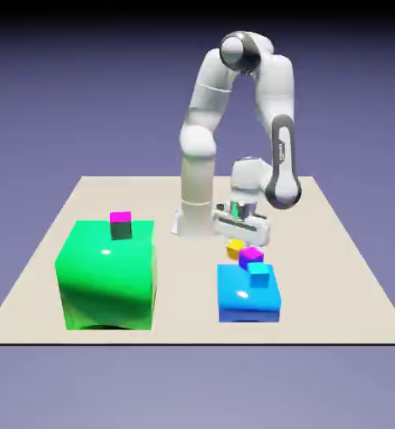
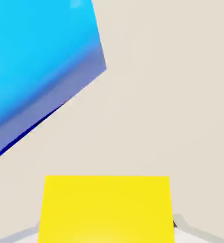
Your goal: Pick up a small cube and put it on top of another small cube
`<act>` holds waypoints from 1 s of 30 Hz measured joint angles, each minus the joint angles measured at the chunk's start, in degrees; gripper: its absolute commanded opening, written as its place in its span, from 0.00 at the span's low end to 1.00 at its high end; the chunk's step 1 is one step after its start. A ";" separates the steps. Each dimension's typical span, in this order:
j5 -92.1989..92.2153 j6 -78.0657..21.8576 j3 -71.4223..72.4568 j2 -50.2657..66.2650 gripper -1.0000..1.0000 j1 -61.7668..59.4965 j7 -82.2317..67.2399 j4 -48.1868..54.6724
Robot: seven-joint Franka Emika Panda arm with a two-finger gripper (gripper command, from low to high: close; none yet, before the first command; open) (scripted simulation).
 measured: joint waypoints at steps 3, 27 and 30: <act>-7.47 -5.20 5.04 -2.90 0.00 -4.98 -6.37 3.84; -64.44 -46.12 8.23 -13.47 0.00 -54.52 -47.03 17.89; -71.52 -51.22 8.14 -14.63 0.00 -60.75 -51.95 19.42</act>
